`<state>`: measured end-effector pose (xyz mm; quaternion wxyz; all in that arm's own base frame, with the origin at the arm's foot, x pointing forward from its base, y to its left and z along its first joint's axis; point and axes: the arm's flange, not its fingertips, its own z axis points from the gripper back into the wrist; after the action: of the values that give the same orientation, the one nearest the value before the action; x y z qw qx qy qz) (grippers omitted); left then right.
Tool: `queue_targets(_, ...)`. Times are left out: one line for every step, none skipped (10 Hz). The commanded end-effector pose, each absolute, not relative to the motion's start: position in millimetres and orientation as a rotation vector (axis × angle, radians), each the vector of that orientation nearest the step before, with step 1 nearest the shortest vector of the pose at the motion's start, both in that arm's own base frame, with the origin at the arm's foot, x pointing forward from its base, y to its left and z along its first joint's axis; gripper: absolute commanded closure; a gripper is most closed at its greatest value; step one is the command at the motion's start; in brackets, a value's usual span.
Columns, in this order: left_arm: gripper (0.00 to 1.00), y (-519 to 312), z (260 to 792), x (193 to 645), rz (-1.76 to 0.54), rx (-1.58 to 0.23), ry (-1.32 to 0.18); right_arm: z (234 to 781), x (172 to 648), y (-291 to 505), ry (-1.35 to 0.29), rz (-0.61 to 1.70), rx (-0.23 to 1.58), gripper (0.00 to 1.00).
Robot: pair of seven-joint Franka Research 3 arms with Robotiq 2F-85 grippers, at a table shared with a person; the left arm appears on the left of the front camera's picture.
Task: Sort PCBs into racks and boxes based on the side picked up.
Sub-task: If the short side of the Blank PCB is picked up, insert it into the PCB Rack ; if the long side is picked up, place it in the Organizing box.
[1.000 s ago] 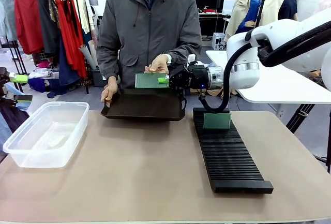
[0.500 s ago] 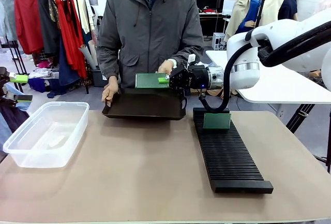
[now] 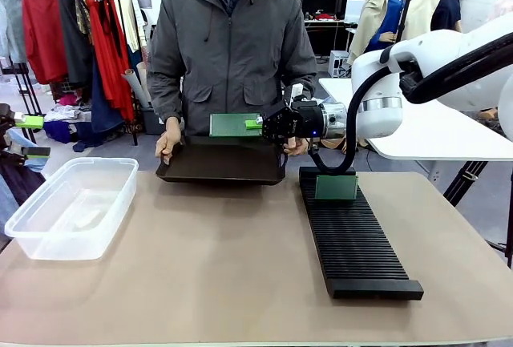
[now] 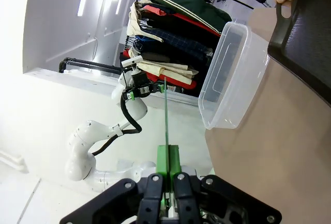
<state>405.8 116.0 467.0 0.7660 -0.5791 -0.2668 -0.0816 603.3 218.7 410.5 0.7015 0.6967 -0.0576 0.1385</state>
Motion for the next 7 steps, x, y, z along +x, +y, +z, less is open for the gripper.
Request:
queue_targets(0.0,116.1,468.5,403.7,-0.182,-1.265,-0.578,412.1,603.2,219.6,-0.13,0.309,1.556,1.0)
queue_targets(0.0,116.1,468.5,403.7,-0.182,-1.265,-0.578,412.1,603.2,219.6,-0.13,0.309,1.556,1.0)
queue_targets(0.0,116.1,468.5,403.7,-0.182,-1.265,-0.578,412.1,603.2,219.6,-0.13,0.309,1.556,1.0)
queue_targets(0.0,116.1,468.5,403.7,-0.182,-1.265,-0.578,412.1,603.2,219.6,-0.13,0.309,1.556,1.0)
queue_targets(0.0,116.1,468.5,403.7,-0.182,-1.265,-0.578,412.1,603.2,219.6,-0.13,0.309,1.556,1.0)
queue_targets(0.0,116.1,468.5,403.7,-0.182,-1.265,-0.578,412.1,603.2,219.6,-0.13,0.309,1.556,1.0)
queue_targets(0.0,116.1,468.5,403.7,-0.182,-1.265,-0.578,412.1,603.2,219.6,-0.13,0.309,1.556,1.0)
